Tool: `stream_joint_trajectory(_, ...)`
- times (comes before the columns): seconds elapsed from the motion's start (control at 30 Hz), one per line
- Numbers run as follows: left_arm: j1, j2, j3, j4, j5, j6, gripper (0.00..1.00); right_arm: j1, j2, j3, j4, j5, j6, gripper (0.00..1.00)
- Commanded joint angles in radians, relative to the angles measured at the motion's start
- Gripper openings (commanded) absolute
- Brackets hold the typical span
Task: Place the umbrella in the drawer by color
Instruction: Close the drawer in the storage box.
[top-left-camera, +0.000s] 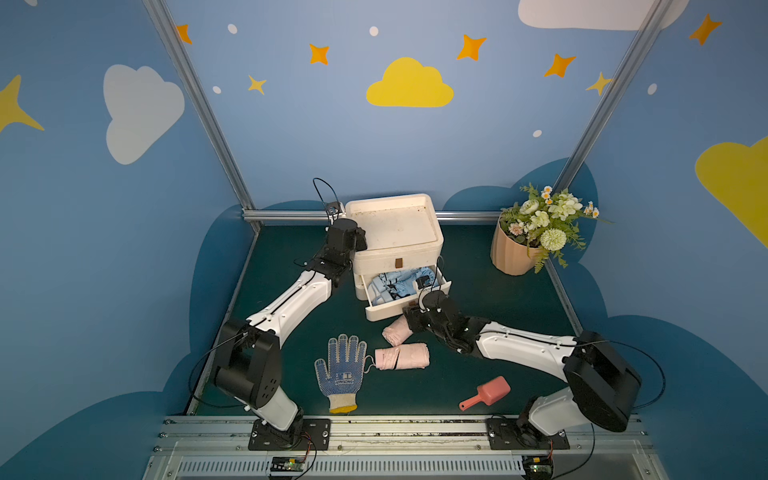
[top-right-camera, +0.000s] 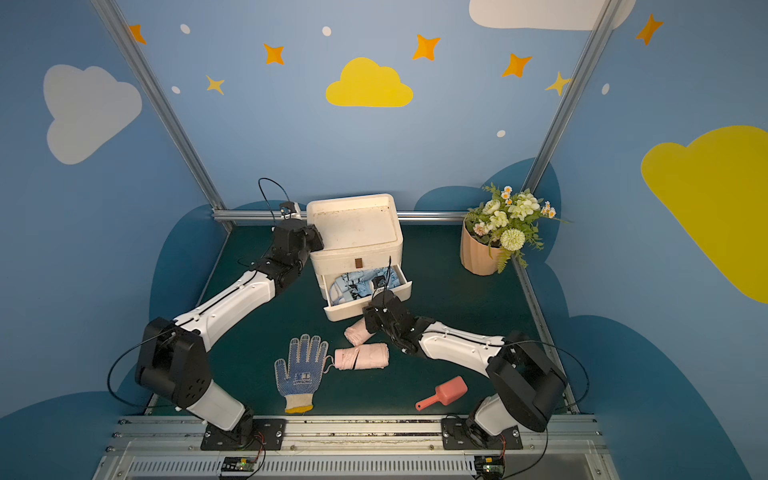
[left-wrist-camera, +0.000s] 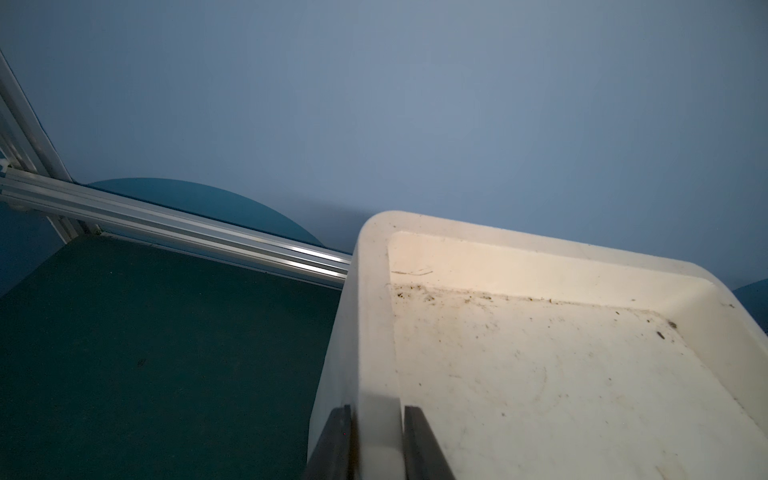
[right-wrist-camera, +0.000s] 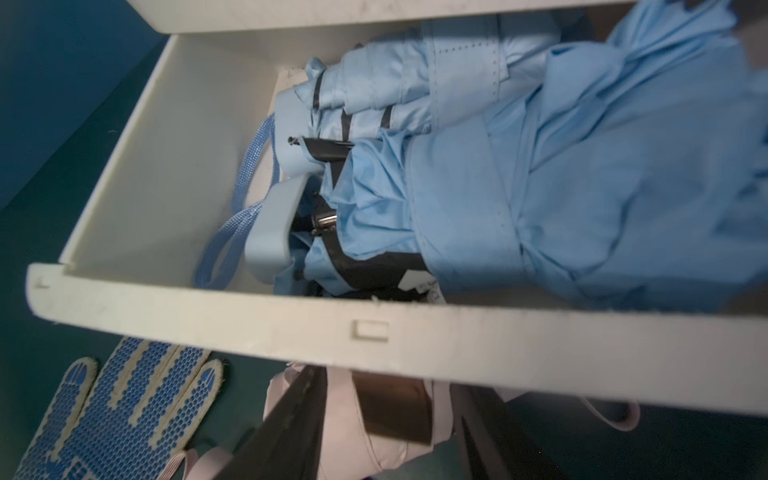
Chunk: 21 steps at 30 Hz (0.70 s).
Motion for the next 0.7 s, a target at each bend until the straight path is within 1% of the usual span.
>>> stream_joint_trajectory(0.0, -0.059, -0.010, -0.037, -0.092, 0.188, 0.016, 0.14, -0.029, 0.024, 0.050, 0.303, 0.147, -0.073, 0.54)
stream_joint_trajectory(0.13, -0.063, -0.017, -0.041, -0.093, 0.214, -0.012, 0.14, -0.040, 0.114, 0.110, 0.322, 0.137, -0.098, 0.54)
stream_joint_trajectory(0.2, -0.064, -0.020, -0.042, -0.094, 0.228, -0.027, 0.14, -0.043, 0.168, 0.137, 0.367, 0.122, -0.109, 0.53)
stream_joint_trajectory(0.27, -0.066, -0.020, -0.041, -0.098, 0.236, -0.037, 0.15, -0.039, 0.209, 0.140, 0.464, 0.117, -0.129, 0.54)
stream_joint_trajectory(0.3, -0.066, -0.020, -0.038, -0.103, 0.237, -0.040, 0.15, -0.035, 0.226, 0.129, 0.559, 0.105, -0.161, 0.53)
stream_joint_trajectory(0.37, -0.067, -0.018, -0.035, -0.111, 0.235, -0.046, 0.15, -0.022, 0.245, 0.106, 0.695, 0.096, -0.181, 0.52)
stream_joint_trajectory(0.4, -0.066, -0.016, -0.032, -0.116, 0.234, -0.051, 0.15, -0.015, 0.248, 0.105, 0.728, 0.099, -0.193, 0.51)
stream_joint_trajectory(0.5, -0.066, -0.012, -0.023, -0.129, 0.234, -0.058, 0.15, 0.002, 0.250, 0.129, 0.730, 0.118, -0.221, 0.51)
stream_joint_trajectory(0.67, -0.066, -0.001, 0.012, -0.185, 0.231, -0.062, 0.16, 0.004, 0.242, 0.133, 0.730, 0.137, -0.224, 0.51)
